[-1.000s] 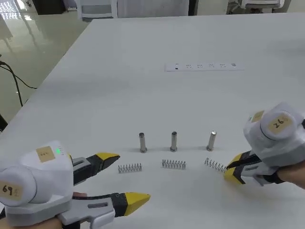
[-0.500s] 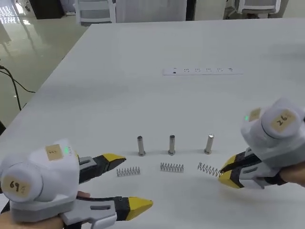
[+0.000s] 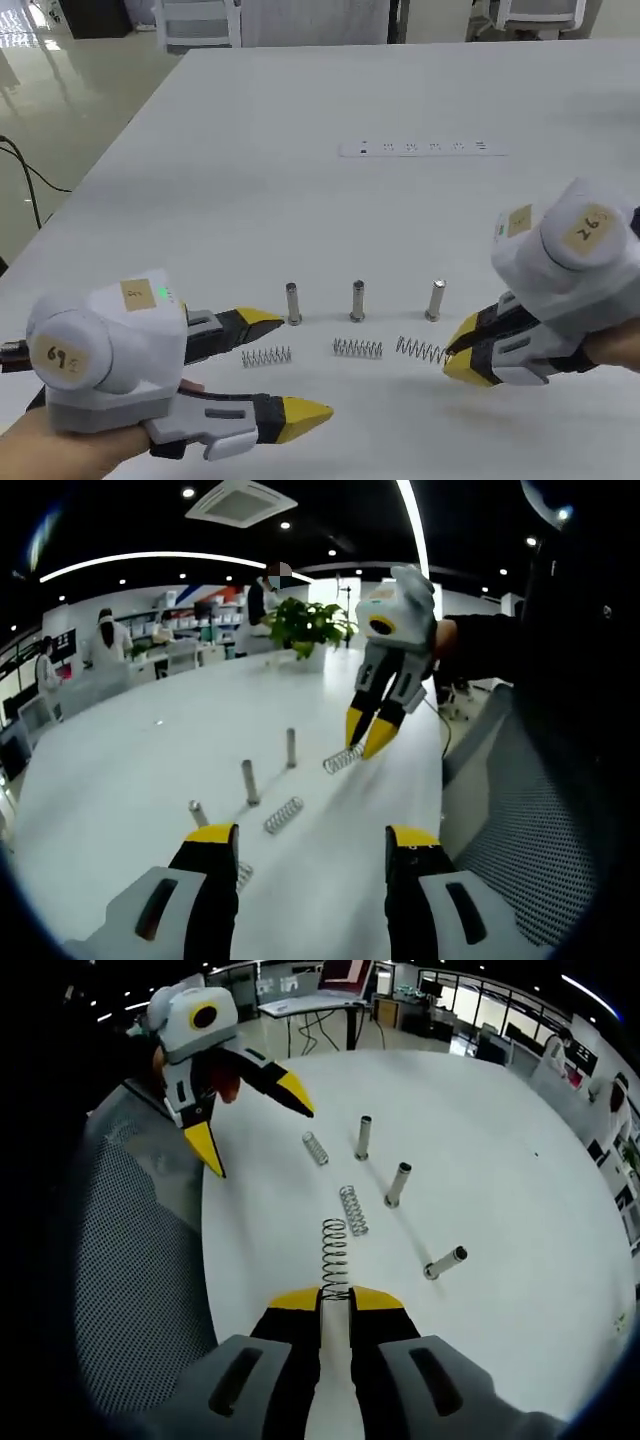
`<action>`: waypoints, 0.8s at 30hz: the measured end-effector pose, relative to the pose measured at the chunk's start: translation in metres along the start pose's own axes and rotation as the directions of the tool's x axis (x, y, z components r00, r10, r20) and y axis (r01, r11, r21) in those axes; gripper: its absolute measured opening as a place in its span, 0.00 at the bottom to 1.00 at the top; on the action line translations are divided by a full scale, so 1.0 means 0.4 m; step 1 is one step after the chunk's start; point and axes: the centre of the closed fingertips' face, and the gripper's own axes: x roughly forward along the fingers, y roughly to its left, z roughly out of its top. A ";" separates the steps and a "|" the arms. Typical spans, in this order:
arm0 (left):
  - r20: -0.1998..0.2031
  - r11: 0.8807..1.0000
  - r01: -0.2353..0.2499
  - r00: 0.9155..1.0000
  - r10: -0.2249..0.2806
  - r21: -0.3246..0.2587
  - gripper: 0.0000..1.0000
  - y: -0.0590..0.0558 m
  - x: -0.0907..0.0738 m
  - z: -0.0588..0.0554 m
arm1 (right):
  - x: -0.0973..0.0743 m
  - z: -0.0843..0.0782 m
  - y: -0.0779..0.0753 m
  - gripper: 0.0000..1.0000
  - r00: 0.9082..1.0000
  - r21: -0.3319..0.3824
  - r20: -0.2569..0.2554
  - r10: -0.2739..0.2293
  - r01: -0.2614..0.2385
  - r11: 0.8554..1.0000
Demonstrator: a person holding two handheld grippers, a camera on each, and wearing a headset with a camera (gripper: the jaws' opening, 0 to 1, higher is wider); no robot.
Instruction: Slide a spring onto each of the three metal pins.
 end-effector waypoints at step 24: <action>-0.005 0.991 0.121 0.993 -0.121 0.062 0.40 -0.052 0.062 0.038 | 0.005 0.060 0.047 0.07 0.997 -0.166 -0.032 0.069 -0.074 0.983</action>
